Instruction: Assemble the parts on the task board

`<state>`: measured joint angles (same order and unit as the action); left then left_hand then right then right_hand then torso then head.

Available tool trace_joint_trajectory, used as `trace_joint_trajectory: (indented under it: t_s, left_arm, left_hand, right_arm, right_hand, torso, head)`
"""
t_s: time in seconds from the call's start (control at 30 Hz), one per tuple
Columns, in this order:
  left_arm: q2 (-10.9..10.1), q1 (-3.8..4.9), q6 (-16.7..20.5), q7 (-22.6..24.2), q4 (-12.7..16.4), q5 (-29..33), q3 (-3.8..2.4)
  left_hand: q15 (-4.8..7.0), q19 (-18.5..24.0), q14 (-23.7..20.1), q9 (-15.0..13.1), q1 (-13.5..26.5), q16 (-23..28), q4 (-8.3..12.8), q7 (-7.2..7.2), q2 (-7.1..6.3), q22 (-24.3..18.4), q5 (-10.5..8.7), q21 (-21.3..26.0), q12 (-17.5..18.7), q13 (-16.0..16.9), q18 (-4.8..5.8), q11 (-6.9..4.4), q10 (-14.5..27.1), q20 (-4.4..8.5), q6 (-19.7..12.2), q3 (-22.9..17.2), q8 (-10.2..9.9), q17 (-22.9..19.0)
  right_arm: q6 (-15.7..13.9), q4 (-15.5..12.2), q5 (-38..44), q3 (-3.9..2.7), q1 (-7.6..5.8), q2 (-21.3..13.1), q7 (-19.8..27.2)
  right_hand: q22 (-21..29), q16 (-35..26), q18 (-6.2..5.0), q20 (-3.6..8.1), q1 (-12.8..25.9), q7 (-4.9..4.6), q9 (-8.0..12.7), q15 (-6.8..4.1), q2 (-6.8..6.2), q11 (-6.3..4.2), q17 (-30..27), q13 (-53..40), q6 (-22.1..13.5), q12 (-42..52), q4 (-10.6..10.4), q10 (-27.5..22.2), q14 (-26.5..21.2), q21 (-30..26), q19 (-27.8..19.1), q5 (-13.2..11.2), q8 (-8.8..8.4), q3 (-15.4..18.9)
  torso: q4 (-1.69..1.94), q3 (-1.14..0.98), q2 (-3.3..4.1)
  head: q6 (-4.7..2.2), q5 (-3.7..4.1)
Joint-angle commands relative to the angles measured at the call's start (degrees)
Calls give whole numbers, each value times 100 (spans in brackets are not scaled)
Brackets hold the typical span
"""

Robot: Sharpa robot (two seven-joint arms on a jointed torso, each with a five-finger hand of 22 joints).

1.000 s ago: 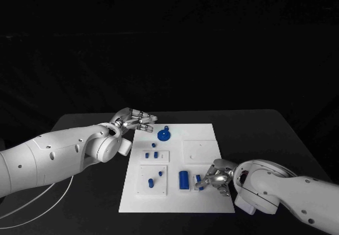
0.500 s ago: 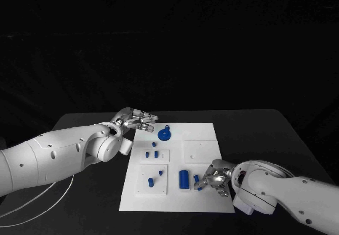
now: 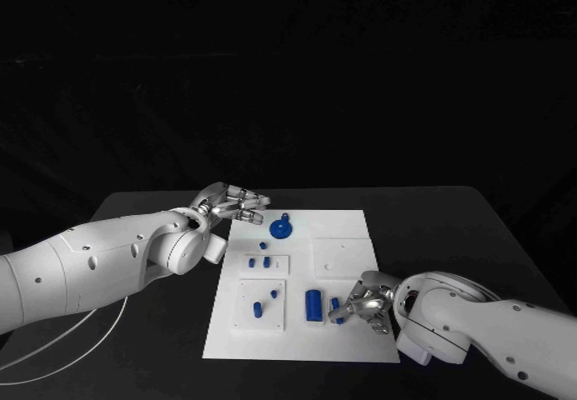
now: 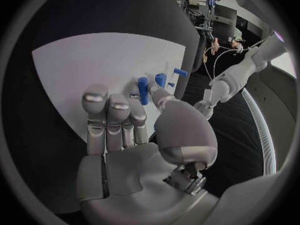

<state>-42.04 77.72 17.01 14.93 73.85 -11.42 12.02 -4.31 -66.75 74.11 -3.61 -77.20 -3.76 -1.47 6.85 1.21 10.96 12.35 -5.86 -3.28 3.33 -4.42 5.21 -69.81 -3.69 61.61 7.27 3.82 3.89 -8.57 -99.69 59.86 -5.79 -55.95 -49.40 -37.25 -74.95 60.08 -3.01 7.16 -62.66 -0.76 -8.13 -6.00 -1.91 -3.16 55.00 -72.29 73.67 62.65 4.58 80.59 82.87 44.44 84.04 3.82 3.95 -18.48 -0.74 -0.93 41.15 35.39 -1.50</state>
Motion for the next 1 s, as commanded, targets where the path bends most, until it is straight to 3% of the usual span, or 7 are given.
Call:
trace_joint_trajectory:
  t_s: [0.03, 0.1, 0.3, 0.4, 0.57, 0.83, 1.0]
  left_arm:
    - [3, 4, -20, 58, 18, -26, -4]
    - [2, 4, -23, 57, 19, -26, -4]
    - [1, 5, -38, 47, 19, -26, -4]
    - [0, 5, -44, 42, 17, -26, -4]
    - [2, 5, -65, 17, 19, -26, -4]
    - [5, 5, -63, 11, 14, -26, -4]
    - [-1, 5, -62, 6, 16, -27, -4]
  left_hand:
    - [5, 23, 39, -2, -10, 20, -24, 17, 41, 4, 27, -34, -12, 3, 112, 16, -30, 33, 10, 6, -14, 9]
    - [5, 23, 39, -2, -10, 20, -24, 17, 41, 4, 27, -34, -12, 3, 112, 16, -30, 33, 10, 6, -14, 9]
    - [4, 26, 34, -1, -18, 21, -26, 17, 52, 2, 67, -33, -10, 2, 113, 18, -24, 33, 6, -4, -15, 8]
    - [8, 27, 29, 0, -52, 22, -23, 13, 75, 4, 416, -34, -9, 1, 111, 14, -14, 38, -2, -36, -17, 6]
    - [5, 31, 26, -1, -36, 22, -42, 15, 57, 4, 379, -33, -10, 2, 113, 17, -9, 36, -5, -31, -16, 7]
    - [5, 31, 28, -1, -33, 21, -46, 16, 50, 4, 367, -34, -10, 2, 112, 18, -10, 35, -7, -29, -16, 7]
    - [6, 31, 29, 0, -50, 21, -56, 18, 42, 6, 365, -36, -10, 2, 111, 17, -9, 35, -12, -42, -17, 8]
  right_arm:
    - [94, 16, 30, 23, 20, 18, -62]
    - [97, 20, 29, 26, 20, 22, -59]
    - [111, 34, 6, 32, 20, 32, -21]
    - [115, 42, -20, 34, 20, 35, 7]
    - [93, 39, -69, 36, 20, 17, 64]
    - [77, 32, -93, 37, 21, -28, 138]
    - [148, 48, -95, 38, 24, -76, 256]
  right_hand:
    - [-404, 13, 31, 38, 125, -8, 21, -23, -196, -33, 4, 8, 40, -33, -200, -13, -1, 1, 321, -68, -28, 137]
    - [-406, 10, 29, 38, 49, -16, 41, -25, -309, -30, 8, 13, 53, -39, -522, -17, -2, 2, 322, -77, -30, 338]
    - [-412, 11, 16, 30, -43, -43, 49, -13, -386, -14, 22, 20, 50, -41, -1012, -25, -1, 11, 320, -62, -28, 859]
    - [-415, 10, 7, 25, -45, -57, 41, -10, -342, -11, 29, 29, 36, -46, -1122, -32, -3, 10, 320, 84, -24, 1182]
    - [-418, 6, 5, 21, -52, -63, 19, -8, 25, -4, 37, 29, 10, -28, -873, -32, -1, 8, 322, 348, -26, 2004]
    - [-420, 8, 4, 22, -93, -58, 21, -12, 55, -6, 40, 32, 9, -30, -808, -36, 1, 14, 322, 354, -30, 2000]
    - [-413, -10, 3, 29, -331, -53, 33, -21, 61, -12, 30, 34, 1, -34, -500, -48, -5, -13, 319, 373, -29, 1889]
  torso:
    - [-1, 0, -2]
    - [-1, 0, 0]
    - [-4, -2, 1]
    - [-3, -4, -1]
    - [2, -3, 0]
    - [0, -4, 2]
    - [-1, -4, -3]
  head:
    - [0, 4]
    - [1, 6]
    - [-18, 12]
    - [-30, -7]
    - [-45, -12]
    - [-42, 12]
    - [-58, 24]
